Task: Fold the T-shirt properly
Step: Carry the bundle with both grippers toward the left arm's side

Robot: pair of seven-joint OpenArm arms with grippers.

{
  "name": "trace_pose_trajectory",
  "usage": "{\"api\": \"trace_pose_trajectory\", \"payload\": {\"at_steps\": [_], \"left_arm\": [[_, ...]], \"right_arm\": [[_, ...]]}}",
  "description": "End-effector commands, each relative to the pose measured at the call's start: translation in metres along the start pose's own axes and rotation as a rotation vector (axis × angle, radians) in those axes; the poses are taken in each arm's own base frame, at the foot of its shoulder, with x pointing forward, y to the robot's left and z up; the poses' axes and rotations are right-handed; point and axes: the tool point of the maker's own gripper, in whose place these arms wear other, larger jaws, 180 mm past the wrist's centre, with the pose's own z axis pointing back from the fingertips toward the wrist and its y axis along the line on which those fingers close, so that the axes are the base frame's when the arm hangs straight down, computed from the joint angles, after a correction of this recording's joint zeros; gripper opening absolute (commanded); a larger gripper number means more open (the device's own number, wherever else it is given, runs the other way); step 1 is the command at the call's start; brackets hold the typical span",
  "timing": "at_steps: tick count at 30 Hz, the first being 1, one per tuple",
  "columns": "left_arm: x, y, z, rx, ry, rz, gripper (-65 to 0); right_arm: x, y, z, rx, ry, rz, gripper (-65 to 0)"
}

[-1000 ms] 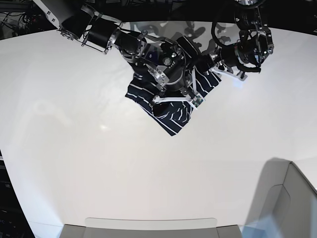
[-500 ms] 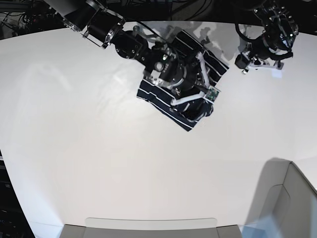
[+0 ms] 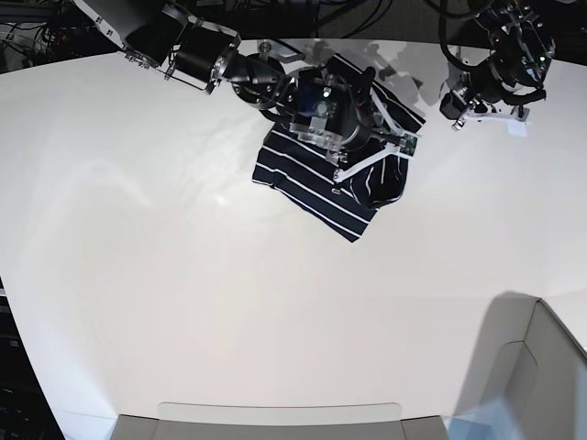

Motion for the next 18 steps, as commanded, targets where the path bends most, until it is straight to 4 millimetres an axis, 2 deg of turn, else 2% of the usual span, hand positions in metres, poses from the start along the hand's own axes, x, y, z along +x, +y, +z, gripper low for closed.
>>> {"api": "trace_pose_trajectory", "payload": {"at_steps": [1,5,8,14,17,18], "left_arm": [[0.002,-0.004,0.004,-0.016,0.001,0.001,-65.0],[0.002,-0.004,0.004,-0.016,0.001,0.001,-65.0],[0.002,-0.004,0.004,-0.016,0.001,0.001,-65.0],[0.002,-0.004,0.004,-0.014,-0.001,0.003,-65.0],[0.002,-0.004,0.004,-0.014,-0.001,0.003,-65.0],[0.002,-0.004,0.004,-0.014,-0.001,0.003,-65.0]], "right_arm": [[0.034,-0.007,0.015,-0.034,-0.103,0.019,-42.4],[0.068,0.006,0.043,-0.023,-0.270,0.019,-42.5],[0.085,0.016,0.059,-0.006,-0.367,0.023,-42.4],[0.089,0.038,0.064,0.123,-0.401,0.063,-42.4],[0.089,0.037,0.065,0.120,-0.403,0.065,-42.5],[0.088,0.030,0.065,0.107,-0.404,0.053,-42.5]]}}
